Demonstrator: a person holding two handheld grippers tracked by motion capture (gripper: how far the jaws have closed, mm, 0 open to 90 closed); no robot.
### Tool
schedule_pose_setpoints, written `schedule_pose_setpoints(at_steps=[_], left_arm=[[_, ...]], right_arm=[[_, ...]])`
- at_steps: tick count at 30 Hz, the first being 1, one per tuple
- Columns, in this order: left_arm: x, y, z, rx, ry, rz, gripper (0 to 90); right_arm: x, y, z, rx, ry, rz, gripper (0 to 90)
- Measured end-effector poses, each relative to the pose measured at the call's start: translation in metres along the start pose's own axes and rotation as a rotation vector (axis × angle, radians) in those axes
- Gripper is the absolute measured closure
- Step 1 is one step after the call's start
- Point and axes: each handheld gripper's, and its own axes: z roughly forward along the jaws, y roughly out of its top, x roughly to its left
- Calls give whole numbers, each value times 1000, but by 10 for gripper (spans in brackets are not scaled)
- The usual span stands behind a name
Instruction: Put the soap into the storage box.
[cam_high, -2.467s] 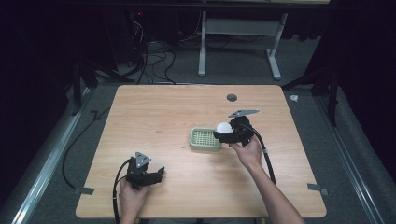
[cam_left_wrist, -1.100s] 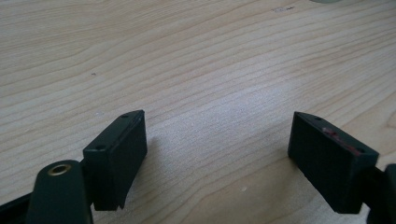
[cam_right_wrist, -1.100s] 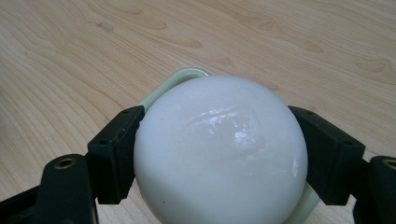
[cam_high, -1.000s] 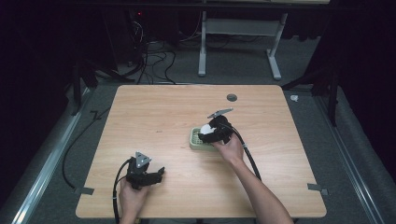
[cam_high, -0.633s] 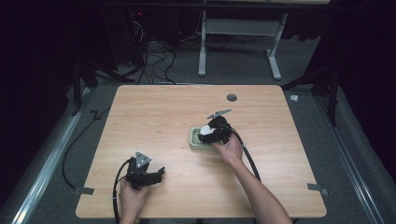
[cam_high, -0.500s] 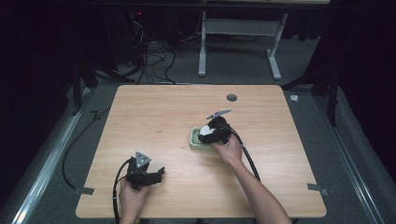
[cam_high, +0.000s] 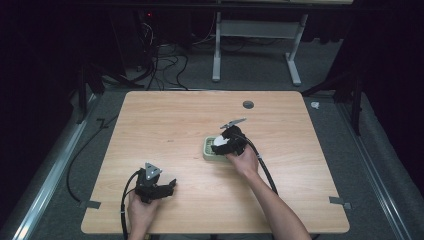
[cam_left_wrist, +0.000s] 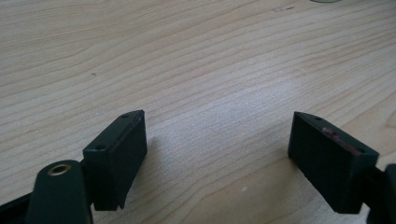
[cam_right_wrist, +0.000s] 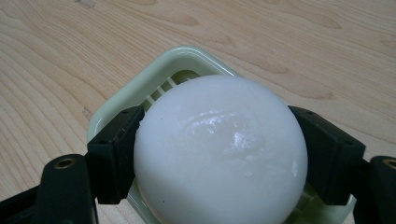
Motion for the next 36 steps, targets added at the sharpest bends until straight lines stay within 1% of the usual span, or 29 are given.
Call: schedule_pose_setpoints(at_steps=[2,6,11,14,15,18,23,27,36], left_arm=[[0,0,0,0,0,0,200],[0,0,0,0,0,0,200],[0,0,0,0,0,0,200],[0,0,0,0,0,0,200],[0,0,0,0,0,0,200],[0,0,0,0,0,0,200],[0,0,0,0,1,2,200],[0,0,0,0,1,2,200],[0,0,0,0,0,3,200]], right_arm=[[0,0,0,1,3,7,236],[0,-1,2,2,1,-1,236],[0,-1,1,1,2,4,233],[-1,-1,1,-9,7,6,230],[-2,-1,0,-15,9,13,230],[-4,0,-5,-28,19,18,230],[-5,1,-16,-66,34,26,235],[-7,1,-25,-97,38,23,243],[-14,-2,-40,-132,40,39,251]])
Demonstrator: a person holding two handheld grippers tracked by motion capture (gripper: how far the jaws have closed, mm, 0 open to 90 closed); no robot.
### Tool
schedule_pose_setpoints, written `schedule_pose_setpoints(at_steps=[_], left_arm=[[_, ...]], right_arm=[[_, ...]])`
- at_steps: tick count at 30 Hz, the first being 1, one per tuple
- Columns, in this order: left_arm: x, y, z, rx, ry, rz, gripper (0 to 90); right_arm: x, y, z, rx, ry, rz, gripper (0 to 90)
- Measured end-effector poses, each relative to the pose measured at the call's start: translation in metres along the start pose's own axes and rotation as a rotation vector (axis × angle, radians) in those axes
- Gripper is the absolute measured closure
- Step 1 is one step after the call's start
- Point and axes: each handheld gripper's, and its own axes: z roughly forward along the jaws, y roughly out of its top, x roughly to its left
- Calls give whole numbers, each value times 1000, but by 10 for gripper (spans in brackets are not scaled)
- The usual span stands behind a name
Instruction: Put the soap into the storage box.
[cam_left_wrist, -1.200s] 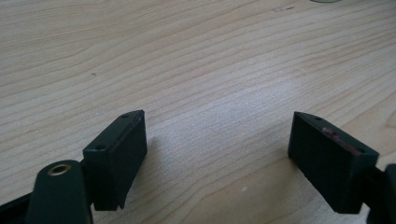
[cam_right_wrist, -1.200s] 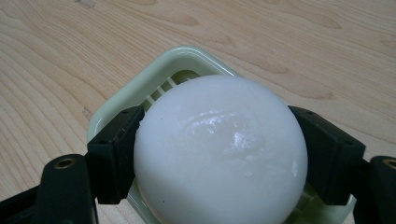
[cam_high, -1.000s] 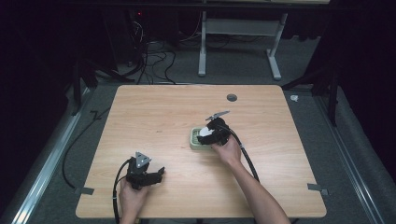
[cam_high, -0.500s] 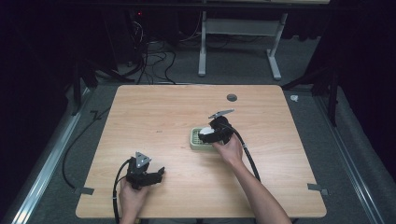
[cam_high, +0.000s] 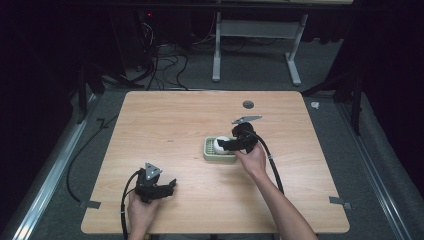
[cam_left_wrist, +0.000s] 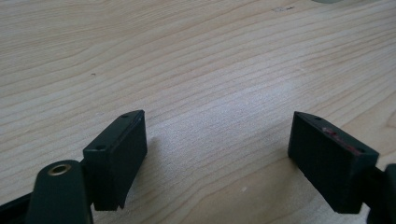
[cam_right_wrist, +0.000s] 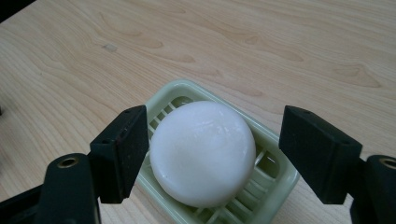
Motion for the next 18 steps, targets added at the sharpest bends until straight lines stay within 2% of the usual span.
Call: schedule_pose_setpoints(at_steps=[18], left_arm=[[0,0,0,0,0,0,200]], right_arm=[[-16,-2,-32,-63,-9,37,255]])
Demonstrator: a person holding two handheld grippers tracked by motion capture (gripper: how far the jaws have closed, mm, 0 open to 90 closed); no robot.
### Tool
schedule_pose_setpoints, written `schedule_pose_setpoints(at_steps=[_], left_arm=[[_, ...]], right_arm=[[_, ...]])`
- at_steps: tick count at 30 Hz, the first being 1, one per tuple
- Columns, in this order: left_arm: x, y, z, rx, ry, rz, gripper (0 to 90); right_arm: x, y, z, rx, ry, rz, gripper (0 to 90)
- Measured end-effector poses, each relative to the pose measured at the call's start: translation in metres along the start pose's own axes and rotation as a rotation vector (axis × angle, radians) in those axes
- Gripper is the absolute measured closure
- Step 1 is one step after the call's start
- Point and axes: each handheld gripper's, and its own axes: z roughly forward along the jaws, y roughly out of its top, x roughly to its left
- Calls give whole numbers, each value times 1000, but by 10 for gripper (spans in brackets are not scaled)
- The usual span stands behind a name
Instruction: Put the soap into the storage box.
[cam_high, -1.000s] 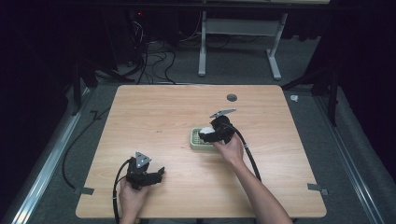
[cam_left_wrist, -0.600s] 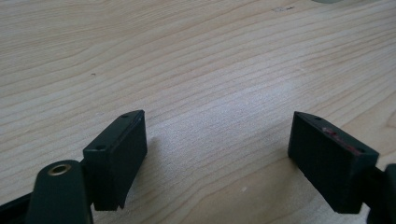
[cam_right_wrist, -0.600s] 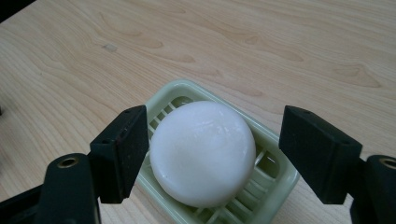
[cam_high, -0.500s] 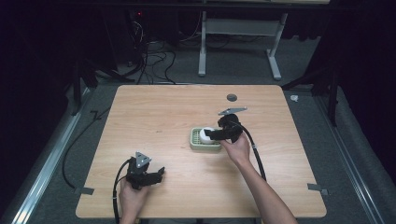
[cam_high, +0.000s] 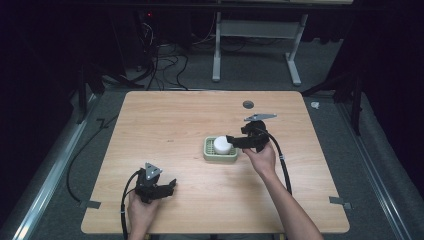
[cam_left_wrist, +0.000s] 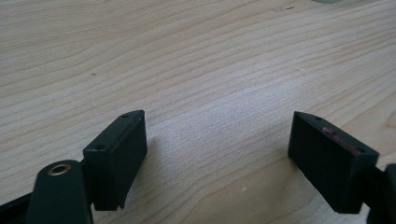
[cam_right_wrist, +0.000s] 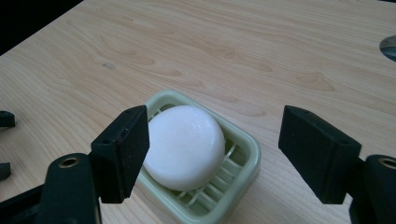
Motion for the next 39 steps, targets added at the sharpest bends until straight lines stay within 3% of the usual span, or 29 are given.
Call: schedule_pose_setpoints(at_steps=[30,39], left_arm=[[0,0,0,-1,2,0,200],[0,0,0,-1,2,0,200]], right_arm=[[-10,-3,-39,-60,-24,1,262],[-19,-15,-47,-71,-34,23,267]])
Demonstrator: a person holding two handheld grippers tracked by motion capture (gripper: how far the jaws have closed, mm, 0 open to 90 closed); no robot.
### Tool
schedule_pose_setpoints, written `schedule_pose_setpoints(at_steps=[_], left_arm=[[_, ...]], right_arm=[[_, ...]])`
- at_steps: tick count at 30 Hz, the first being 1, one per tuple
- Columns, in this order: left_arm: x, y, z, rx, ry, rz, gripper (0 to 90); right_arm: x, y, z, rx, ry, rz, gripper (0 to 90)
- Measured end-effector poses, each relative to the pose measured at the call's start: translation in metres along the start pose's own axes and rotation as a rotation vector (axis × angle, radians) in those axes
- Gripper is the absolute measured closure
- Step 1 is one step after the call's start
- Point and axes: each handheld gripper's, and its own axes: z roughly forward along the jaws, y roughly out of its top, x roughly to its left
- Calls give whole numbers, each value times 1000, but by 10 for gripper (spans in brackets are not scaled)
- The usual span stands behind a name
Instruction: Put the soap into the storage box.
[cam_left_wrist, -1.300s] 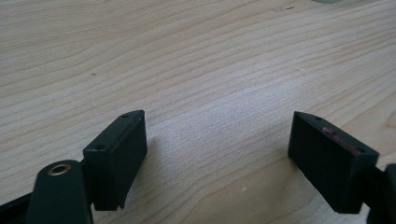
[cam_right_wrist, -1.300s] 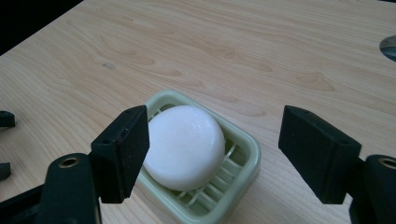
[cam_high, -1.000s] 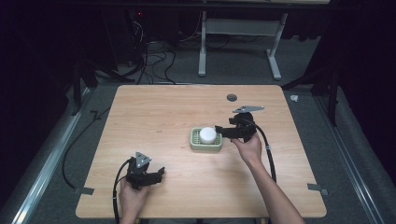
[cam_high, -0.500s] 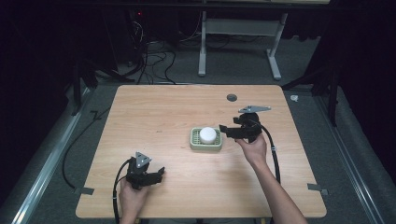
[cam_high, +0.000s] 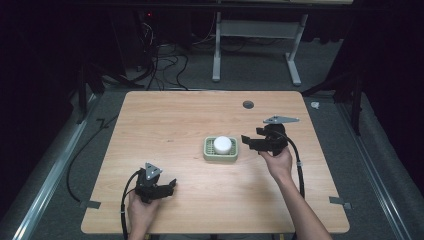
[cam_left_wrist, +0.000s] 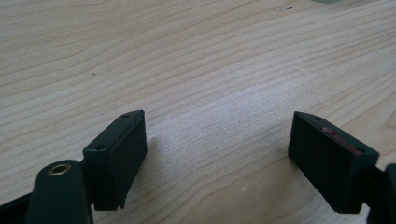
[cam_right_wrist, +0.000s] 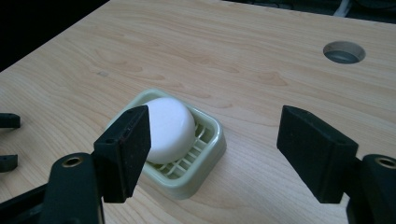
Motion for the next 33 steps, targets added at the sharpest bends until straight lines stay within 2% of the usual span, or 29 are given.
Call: schedule_pose_setpoints(at_steps=[21,26,33], left_arm=[[0,0,0,0,0,0,200],[0,0,0,0,0,0,200],[0,0,0,0,0,0,200]], right_arm=[[-18,-15,-35,-44,-31,45,269],[-23,-19,-43,-50,-40,44,270],[-28,-28,-51,-44,-50,70,272]])
